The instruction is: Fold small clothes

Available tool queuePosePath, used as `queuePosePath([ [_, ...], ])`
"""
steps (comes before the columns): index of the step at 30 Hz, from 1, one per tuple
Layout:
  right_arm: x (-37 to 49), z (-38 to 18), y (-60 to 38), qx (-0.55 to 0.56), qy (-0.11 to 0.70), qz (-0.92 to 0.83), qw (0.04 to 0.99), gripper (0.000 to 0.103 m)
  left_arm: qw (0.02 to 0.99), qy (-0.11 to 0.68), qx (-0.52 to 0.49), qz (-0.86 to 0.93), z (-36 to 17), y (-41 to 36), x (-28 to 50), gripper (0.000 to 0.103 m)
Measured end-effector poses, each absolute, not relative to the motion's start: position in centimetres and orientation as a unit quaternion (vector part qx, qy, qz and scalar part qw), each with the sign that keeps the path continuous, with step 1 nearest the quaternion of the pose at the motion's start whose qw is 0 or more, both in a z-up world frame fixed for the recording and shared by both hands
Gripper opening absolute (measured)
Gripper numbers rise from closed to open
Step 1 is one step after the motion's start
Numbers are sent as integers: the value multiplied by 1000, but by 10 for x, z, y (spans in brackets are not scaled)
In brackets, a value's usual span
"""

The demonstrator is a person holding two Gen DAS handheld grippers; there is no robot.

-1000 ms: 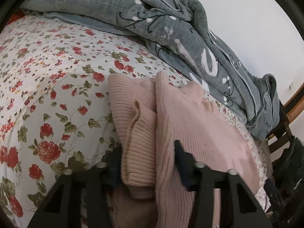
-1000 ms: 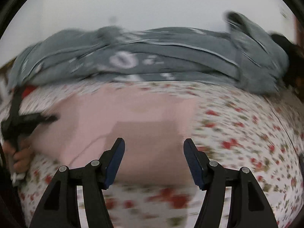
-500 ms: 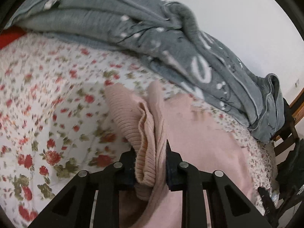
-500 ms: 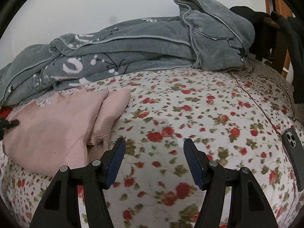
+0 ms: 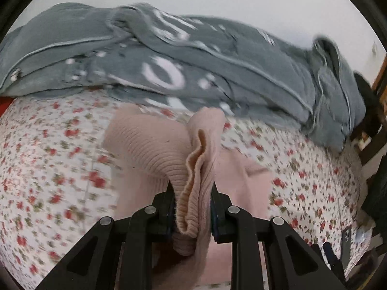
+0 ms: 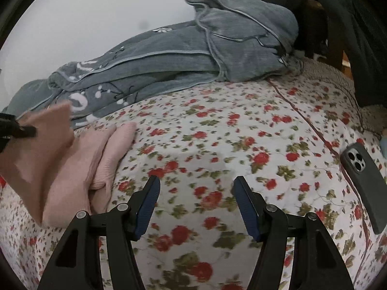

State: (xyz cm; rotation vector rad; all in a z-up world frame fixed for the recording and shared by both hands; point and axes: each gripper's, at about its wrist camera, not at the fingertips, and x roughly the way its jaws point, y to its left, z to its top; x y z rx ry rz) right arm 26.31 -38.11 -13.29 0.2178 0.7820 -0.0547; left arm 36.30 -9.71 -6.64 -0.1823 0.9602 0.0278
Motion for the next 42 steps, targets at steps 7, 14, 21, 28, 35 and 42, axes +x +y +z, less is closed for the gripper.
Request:
queuePosePath([
  [7, 260, -135, -403, 120, 377, -31, 918, 63, 859, 509, -51, -27, -118, -174, 369, 29],
  [14, 257, -132, -401, 134, 363, -4, 922, 63, 876, 461, -84, -116, -83, -153, 349, 56],
  [21, 261, -120, -359, 160, 347, 84, 920, 63, 907, 409, -85, -59, -74, -70, 325, 62],
  [28, 257, -99, -285, 167, 292, 198, 921, 63, 909, 402, -106, -37, -106, 4, 307, 63],
  [35, 282, -129, -236, 122, 348, 177, 913, 8, 911, 399, -94, -51, -146, 29, 289, 63],
  [42, 258, -109, -282, 176, 275, 223, 918, 5, 906, 401, -117, -67, -152, 48, 291, 63],
])
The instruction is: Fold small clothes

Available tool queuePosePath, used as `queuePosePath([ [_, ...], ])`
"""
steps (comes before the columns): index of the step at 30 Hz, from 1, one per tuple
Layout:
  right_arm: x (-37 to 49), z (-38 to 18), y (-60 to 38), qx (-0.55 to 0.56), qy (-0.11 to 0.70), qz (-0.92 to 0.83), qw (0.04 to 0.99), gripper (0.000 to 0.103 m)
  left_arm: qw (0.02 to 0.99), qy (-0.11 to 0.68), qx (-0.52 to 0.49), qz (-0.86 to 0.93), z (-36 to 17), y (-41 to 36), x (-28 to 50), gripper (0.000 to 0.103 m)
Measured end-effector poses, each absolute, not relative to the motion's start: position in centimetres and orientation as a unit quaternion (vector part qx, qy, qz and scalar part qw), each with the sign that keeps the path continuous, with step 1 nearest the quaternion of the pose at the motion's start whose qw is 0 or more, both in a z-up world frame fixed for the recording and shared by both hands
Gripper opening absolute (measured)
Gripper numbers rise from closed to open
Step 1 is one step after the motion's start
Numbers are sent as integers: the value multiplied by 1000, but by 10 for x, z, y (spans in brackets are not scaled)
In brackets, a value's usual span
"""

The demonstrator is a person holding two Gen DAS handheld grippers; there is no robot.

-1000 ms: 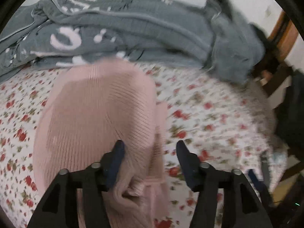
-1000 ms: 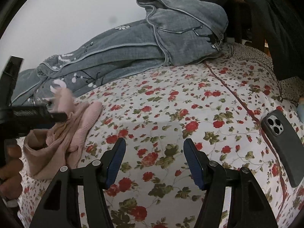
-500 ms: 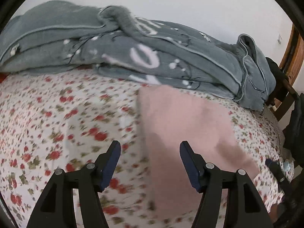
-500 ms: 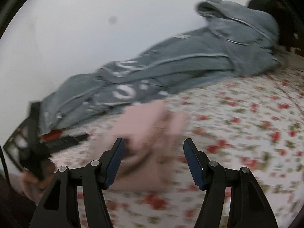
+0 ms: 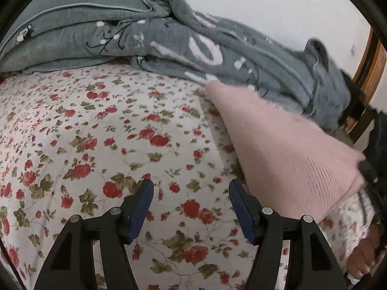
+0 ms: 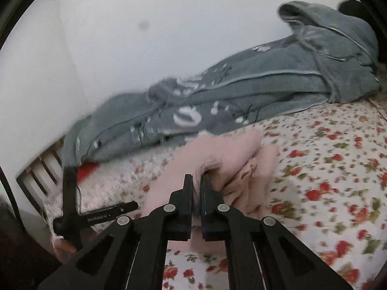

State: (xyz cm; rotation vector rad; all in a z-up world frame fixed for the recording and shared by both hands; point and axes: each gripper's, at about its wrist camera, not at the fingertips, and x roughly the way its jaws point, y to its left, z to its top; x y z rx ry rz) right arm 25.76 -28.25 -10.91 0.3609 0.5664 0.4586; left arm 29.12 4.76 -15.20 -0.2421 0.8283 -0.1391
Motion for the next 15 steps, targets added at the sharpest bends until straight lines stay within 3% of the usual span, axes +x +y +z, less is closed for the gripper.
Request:
queuePosePath([
  [5, 282, -157, -272, 112, 400, 179, 892, 7, 906, 397, -127, -75, -153, 48, 291, 63],
  [8, 277, -145, -275, 120, 376, 181, 901, 25, 904, 399, -132, -77, -155, 47, 293, 63],
  [10, 271, -128, -280, 129, 334, 176, 917, 61, 904, 398, -137, -78, -155, 47, 294, 63],
  [12, 277, -115, -280, 144, 304, 178, 925, 65, 906, 392, -140, -82, -154, 48, 294, 63],
  [15, 304, -109, -270, 151, 323, 171, 919, 65, 912, 379, -137, -76, -152, 49, 296, 63],
])
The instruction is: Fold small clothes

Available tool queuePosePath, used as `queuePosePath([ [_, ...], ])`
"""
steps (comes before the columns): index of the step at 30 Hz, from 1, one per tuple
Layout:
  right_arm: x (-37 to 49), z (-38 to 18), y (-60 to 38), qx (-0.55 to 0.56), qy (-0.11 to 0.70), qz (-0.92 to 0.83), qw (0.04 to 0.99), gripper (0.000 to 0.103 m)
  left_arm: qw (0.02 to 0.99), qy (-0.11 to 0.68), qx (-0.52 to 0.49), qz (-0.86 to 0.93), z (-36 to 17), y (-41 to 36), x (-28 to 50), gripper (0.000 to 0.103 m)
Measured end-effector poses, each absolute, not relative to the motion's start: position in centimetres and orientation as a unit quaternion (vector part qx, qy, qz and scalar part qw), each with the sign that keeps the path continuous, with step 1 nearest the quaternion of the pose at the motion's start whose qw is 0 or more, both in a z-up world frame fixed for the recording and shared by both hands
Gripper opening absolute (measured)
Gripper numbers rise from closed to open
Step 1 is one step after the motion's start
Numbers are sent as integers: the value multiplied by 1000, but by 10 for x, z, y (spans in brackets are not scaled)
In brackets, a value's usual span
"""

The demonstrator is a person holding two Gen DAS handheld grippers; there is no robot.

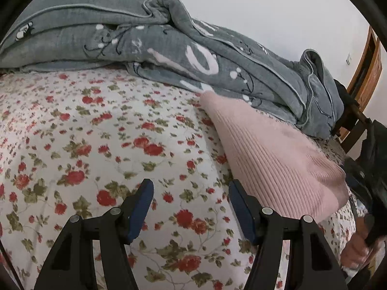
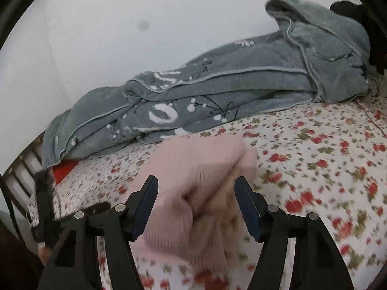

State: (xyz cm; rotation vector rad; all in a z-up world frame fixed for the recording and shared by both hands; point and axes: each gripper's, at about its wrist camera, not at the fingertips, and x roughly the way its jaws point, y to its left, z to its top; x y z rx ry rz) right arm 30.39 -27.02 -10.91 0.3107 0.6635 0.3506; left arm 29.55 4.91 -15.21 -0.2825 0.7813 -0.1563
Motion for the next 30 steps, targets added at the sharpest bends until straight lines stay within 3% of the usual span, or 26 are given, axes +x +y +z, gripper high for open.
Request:
queuePosePath([
  [4, 350, -129, -254, 127, 397, 138, 899, 64, 912, 374, -149, -78, -151, 53, 298, 63],
  [5, 357, -140, -251, 121, 417, 130, 891, 59, 912, 374, -149, -76, -151, 53, 298, 63],
  [6, 360, -150, -251, 130, 420, 139, 887, 38, 913, 373, -149, -77, -152, 53, 299, 63],
  [9, 341, -138, -254, 131, 367, 173, 904, 25, 911, 377, -146, -76, -155, 52, 301, 63],
  [12, 323, -119, -279, 163, 309, 173, 921, 25, 907, 386, -147, -76, -160, 52, 303, 63],
  [14, 332, -139, -287, 158, 356, 137, 911, 27, 907, 387, -147, -78, -161, 50, 303, 63],
  [16, 342, -164, -288, 164, 412, 121, 888, 37, 910, 382, -141, -77, -159, 48, 302, 63],
  [18, 337, -157, -298, 183, 403, 115, 889, 54, 912, 376, -139, -80, -156, 46, 299, 63],
  [23, 303, -119, -300, 133, 335, 109, 926, 55, 906, 367, -167, -128, -141, 33, 296, 63],
  [24, 298, -116, -298, 122, 331, 117, 928, 52, 902, 369, -171, -147, -137, 24, 295, 63],
  [27, 293, -123, -292, 92, 341, 109, 929, 20, 896, 372, -163, -179, -133, -3, 294, 64],
  [29, 304, -148, -288, 82, 393, 104, 910, 10, 892, 391, -139, -177, -139, -24, 295, 65],
  [30, 307, -158, -289, 79, 409, 91, 905, 10, 889, 403, -129, -173, -145, -33, 297, 65],
])
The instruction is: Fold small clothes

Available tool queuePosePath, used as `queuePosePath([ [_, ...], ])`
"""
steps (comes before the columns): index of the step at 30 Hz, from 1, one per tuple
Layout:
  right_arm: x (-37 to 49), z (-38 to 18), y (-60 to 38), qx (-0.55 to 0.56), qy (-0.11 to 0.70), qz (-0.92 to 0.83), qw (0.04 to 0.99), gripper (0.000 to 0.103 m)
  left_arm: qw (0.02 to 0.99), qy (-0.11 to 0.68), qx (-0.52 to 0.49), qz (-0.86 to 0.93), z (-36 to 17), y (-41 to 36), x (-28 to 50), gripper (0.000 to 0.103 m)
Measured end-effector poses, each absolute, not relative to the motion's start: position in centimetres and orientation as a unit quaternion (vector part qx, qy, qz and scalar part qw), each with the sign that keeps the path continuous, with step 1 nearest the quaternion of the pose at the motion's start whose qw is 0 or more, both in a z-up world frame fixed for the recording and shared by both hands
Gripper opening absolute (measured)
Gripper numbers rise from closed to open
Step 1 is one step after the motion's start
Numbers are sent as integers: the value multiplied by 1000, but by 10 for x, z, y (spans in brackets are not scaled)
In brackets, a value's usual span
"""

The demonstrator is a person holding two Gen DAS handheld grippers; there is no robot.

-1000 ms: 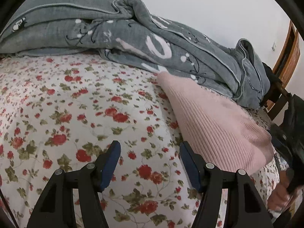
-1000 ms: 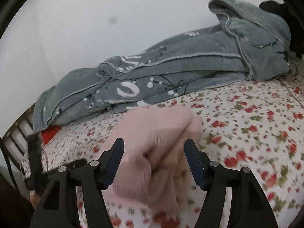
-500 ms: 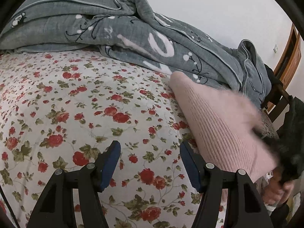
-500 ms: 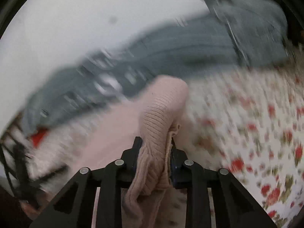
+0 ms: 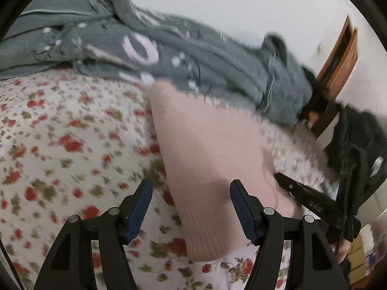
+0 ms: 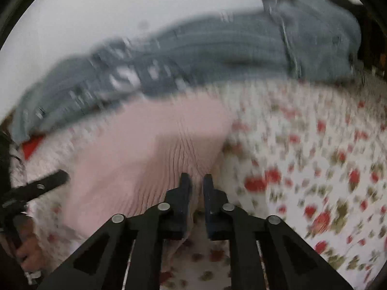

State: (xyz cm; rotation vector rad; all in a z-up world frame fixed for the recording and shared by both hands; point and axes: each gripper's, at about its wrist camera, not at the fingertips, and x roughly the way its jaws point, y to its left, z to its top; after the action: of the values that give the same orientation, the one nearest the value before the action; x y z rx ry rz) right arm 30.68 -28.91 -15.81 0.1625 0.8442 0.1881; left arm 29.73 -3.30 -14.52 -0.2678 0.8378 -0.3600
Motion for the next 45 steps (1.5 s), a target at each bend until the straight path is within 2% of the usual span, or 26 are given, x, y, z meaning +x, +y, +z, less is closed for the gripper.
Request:
queuePosePath([
  [3, 307, -160, -292, 67, 416, 79, 904, 10, 878, 431, -125, -166, -166, -43, 302, 68],
  [7, 306, -153, -302, 84, 416, 91, 901, 12, 872, 434, -146, -172, -164, -33, 303, 70],
  [8, 305, -147, -304, 85, 406, 94, 905, 15, 872, 433, -149, -173, -162, -32, 302, 70],
  [10, 303, -138, -301, 80, 385, 95, 914, 34, 875, 429, -142, -173, -158, -30, 303, 70],
  [12, 305, -130, -303, 86, 368, 99, 920, 45, 880, 421, -136, -174, -150, -29, 307, 69],
  [16, 324, -129, -307, 121, 375, 115, 912, 53, 873, 424, -161, -181, -143, -22, 331, 69],
  [21, 349, -146, -306, 156, 410, 136, 888, 54, 856, 446, -182, -186, -146, -16, 375, 67],
  [22, 352, -148, -304, 158, 415, 135, 886, 57, 848, 459, -184, -191, -150, -17, 382, 67],
  [27, 360, -164, -298, 145, 438, 125, 878, 66, 823, 489, -208, -202, -174, -20, 400, 73],
  [30, 363, -169, -297, 146, 445, 130, 874, 66, 827, 484, -205, -202, -180, -26, 400, 72],
  [36, 372, -176, -293, 166, 457, 156, 860, 66, 845, 468, -175, -190, -168, -36, 395, 46],
  [40, 371, -174, -287, 193, 447, 198, 851, 33, 866, 453, -134, -163, -154, -45, 386, 39],
  [45, 354, -155, -272, 150, 408, 194, 879, 26, 882, 433, -115, -148, -141, -50, 374, 36],
])
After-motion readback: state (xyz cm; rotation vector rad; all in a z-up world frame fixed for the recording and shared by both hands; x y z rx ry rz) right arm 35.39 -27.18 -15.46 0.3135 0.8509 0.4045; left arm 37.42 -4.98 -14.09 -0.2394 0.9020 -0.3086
